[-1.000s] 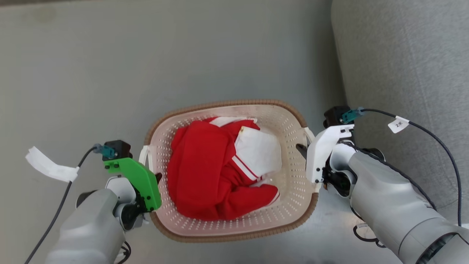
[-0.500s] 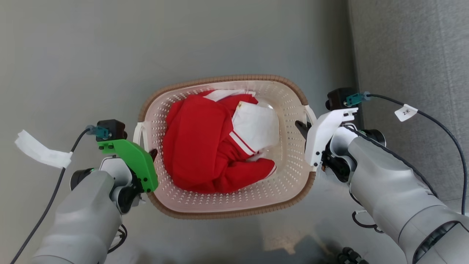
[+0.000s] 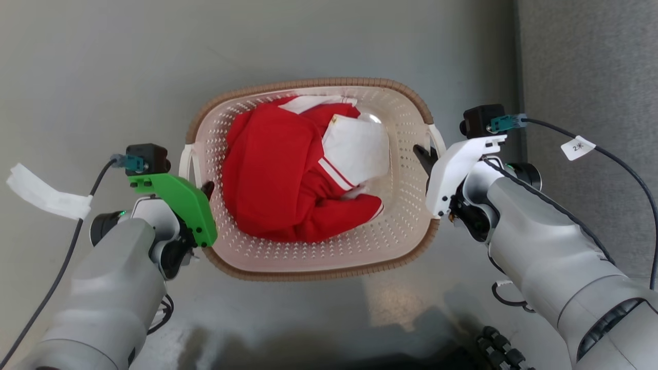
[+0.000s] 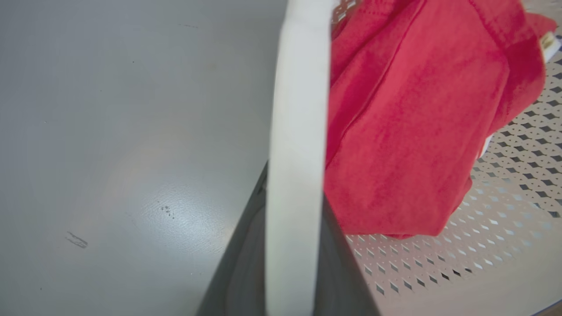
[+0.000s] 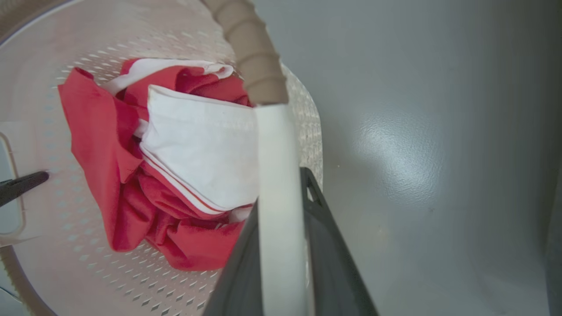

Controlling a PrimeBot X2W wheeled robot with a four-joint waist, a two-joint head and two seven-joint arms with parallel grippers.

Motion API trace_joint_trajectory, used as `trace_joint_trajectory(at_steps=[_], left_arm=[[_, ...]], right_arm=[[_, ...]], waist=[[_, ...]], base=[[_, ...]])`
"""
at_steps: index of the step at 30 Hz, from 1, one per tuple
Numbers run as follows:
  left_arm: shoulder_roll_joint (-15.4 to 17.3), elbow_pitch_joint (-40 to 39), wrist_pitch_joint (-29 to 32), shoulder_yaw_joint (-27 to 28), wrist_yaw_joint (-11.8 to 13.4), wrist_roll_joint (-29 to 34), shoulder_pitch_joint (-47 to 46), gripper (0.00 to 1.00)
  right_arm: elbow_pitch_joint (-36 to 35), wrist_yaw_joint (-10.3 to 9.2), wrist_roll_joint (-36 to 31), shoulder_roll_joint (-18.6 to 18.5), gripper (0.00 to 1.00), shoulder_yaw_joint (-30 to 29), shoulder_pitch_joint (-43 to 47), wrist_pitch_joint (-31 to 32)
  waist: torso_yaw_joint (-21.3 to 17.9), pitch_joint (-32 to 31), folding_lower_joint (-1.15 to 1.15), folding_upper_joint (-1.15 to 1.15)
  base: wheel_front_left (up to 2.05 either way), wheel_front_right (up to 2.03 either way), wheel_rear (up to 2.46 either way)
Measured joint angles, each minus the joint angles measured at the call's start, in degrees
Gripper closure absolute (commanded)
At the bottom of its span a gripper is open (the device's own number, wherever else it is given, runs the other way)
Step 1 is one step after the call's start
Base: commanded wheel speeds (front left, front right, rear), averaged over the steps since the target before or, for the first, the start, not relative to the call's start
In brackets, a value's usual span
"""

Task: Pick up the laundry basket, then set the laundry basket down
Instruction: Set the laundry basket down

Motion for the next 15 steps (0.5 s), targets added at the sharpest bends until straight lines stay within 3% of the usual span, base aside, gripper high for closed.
trace_joint_trajectory(at_steps=[15], left_arm=[[-0.2,1.8,-2.7,-0.1,0.0,0.7,-3.6,1.00]], right_arm=[[0.3,0.02,0.5,0.2,1.00,-0.3,-2.6,-3.3]], waist=[[0.6,6.3,0.00,0.00]], base=[[0.00,0.00,0.00]])
